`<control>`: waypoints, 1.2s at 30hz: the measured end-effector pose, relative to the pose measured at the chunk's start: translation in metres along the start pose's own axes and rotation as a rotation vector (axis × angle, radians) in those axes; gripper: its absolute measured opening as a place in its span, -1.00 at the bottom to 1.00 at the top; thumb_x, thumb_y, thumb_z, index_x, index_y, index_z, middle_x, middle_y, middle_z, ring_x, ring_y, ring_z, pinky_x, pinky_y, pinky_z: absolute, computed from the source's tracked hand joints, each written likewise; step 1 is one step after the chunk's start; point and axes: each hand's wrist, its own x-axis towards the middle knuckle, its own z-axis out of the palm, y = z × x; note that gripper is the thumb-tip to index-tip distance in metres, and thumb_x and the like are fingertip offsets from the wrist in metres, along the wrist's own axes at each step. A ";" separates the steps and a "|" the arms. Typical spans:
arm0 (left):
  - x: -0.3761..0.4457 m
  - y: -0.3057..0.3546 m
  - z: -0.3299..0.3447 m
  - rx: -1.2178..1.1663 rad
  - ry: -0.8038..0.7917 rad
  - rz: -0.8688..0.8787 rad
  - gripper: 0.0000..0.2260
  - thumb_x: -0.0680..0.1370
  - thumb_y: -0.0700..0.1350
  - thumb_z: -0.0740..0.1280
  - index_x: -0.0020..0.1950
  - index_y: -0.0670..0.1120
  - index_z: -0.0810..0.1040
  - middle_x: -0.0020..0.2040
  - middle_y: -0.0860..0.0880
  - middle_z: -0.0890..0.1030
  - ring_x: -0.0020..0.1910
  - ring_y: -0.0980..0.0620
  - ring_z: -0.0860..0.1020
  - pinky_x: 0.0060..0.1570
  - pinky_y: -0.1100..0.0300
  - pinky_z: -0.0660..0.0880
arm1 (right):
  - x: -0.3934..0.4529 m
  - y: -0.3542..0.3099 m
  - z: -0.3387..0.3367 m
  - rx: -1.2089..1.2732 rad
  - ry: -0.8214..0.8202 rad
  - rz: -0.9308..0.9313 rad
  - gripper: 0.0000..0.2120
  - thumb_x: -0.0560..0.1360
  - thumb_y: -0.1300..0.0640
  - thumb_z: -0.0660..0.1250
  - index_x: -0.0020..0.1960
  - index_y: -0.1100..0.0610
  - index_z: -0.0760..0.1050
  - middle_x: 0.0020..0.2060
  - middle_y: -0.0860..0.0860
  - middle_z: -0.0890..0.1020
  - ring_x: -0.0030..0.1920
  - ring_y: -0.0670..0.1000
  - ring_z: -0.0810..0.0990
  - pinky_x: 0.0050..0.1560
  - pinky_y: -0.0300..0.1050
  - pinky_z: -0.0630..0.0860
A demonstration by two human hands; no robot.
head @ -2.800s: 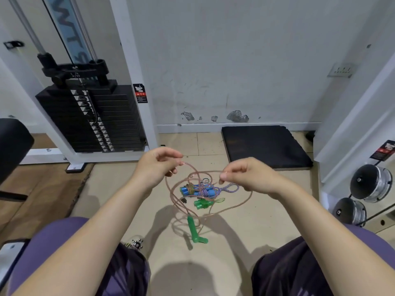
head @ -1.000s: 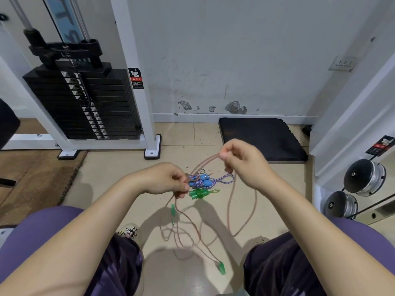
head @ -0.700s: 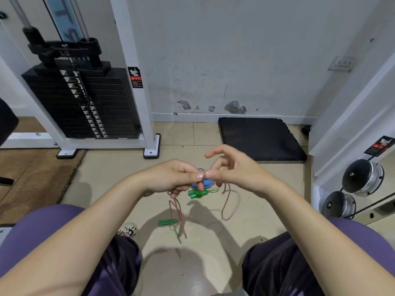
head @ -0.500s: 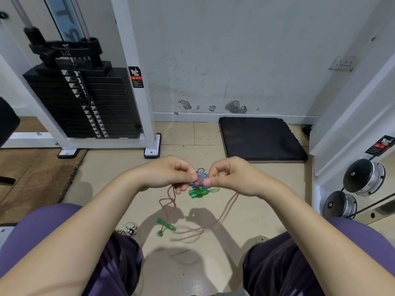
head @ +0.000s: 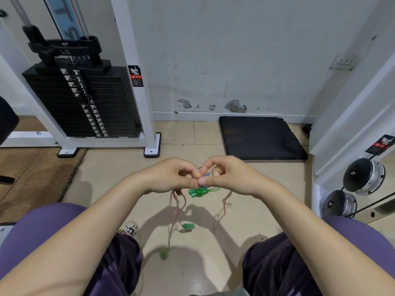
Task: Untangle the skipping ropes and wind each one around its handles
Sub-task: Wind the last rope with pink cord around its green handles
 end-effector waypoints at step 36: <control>-0.005 0.006 -0.019 -0.370 0.441 0.083 -0.83 0.40 0.01 0.43 -0.28 -0.08 0.66 -0.32 0.03 0.64 -0.19 0.05 0.55 -0.01 0.18 0.49 | -0.001 0.007 -0.020 -0.033 0.194 0.034 -0.89 0.49 0.08 0.46 -0.15 0.12 0.66 -0.53 -0.15 0.35 -0.49 -0.18 0.29 -0.42 -0.40 0.24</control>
